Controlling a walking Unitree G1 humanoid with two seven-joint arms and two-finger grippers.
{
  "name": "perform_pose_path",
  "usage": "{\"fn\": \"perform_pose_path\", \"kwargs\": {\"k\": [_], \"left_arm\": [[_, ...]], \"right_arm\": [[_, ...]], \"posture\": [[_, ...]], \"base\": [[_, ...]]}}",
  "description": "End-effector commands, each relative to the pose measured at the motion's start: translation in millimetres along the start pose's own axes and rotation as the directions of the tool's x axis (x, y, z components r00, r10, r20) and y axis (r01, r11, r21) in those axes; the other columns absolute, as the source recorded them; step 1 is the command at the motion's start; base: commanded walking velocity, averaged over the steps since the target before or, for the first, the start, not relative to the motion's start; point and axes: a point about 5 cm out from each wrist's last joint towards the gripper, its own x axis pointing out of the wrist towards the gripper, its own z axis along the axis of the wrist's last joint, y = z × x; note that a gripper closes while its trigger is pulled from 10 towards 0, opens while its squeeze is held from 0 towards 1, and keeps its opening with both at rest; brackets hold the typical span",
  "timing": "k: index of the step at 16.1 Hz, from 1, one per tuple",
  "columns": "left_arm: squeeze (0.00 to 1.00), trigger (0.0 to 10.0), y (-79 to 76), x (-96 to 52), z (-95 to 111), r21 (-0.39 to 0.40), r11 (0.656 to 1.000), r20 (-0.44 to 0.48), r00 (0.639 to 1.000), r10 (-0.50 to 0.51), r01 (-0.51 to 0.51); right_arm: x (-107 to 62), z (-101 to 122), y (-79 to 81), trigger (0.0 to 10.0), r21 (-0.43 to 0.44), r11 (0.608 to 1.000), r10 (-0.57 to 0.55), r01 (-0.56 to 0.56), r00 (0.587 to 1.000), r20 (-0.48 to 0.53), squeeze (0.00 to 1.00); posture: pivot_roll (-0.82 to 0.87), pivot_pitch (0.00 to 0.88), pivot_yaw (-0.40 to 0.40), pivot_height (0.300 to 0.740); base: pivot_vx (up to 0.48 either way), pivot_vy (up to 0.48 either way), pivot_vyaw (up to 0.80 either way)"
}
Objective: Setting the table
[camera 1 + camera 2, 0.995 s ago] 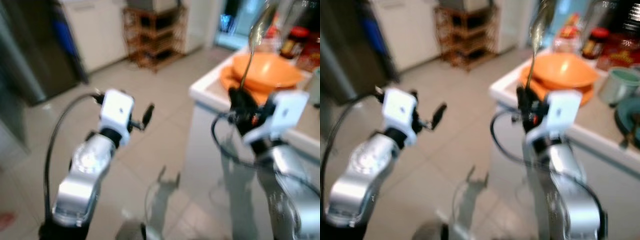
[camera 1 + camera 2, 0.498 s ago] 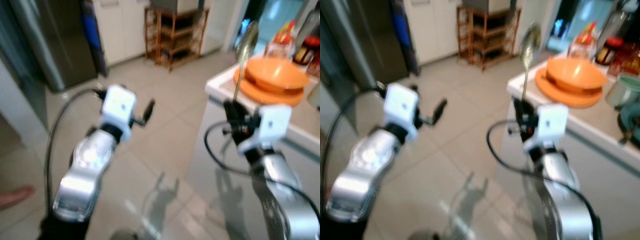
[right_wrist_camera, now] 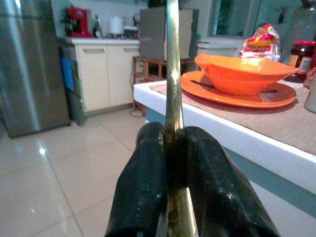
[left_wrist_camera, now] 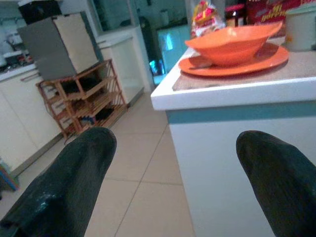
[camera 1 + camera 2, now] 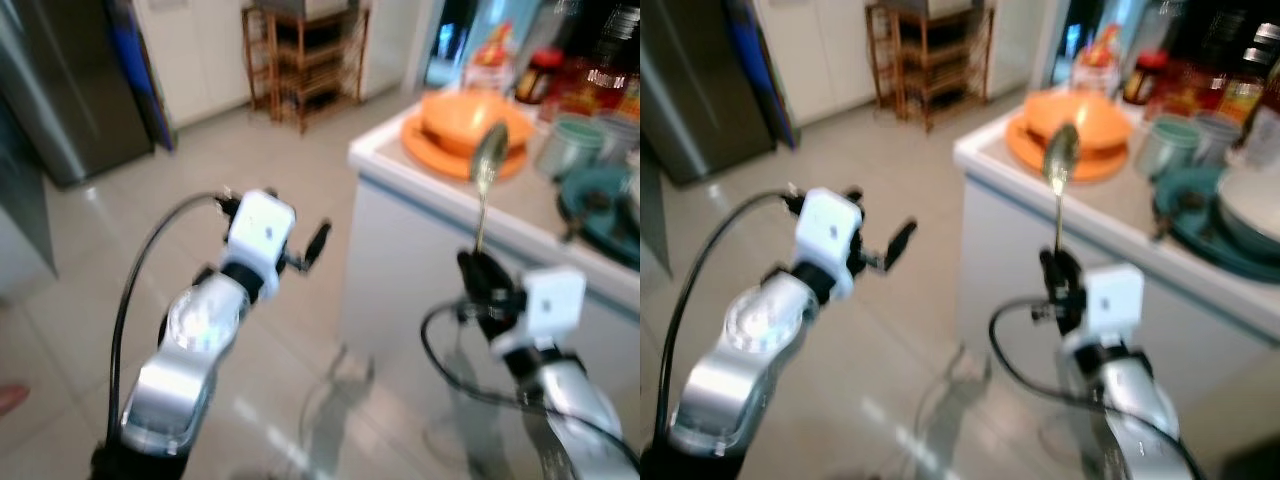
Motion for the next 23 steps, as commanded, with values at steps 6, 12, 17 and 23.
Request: {"fn": "perform_pose_path", "kwargs": {"k": [6, 12, 17, 23], "left_arm": [[0.0, 10.0, -0.5, -4.3, -4.6, 0.004, 1.0, -0.006, 1.0, -0.012, 0.012], [0.0, 10.0, 0.9, -6.7, -7.0, 0.007, 1.0, -0.015, 1.0, -0.003, 0.004], [0.0, 10.0, 2.2, -3.0, -3.8, -0.012, 1.0, 0.0, 1.0, 0.018, -0.018], [0.0, 10.0, 1.7, -1.6, -2.4, -0.01, 1.0, 0.007, 1.0, 0.006, -0.006]], "right_arm": [[-9.7, -4.8, 6.4, 10.0, -0.031, 0.997, 0.077, -0.076, 0.997, 0.032, 0.0], [-11.3, -8.8, 1.3, 10.0, -0.067, 0.996, 0.063, -0.06, 0.997, 0.042, 0.0], [-11.5, -5.8, -7.5, 10.0, -0.032, 0.999, -0.019, 0.021, 0.997, 0.071, 0.0], [-15.0, -6.3, -11.8, 10.0, -0.039, 0.997, -0.057, 0.06, 0.995, 0.083, 0.0]], "posture": [[0.02, 0.032, -0.018, 0.74], [0.02, 0.039, -0.024, 0.74], [0.01, 0.043, -0.016, 0.74], [0.01, 0.043, -0.008, 0.74]], "base": [[0.0, -0.284, -0.76], [0.0, -0.284, -0.13], [0.0, -0.288, 0.0], [0.0, -0.357, 0.0]]}}
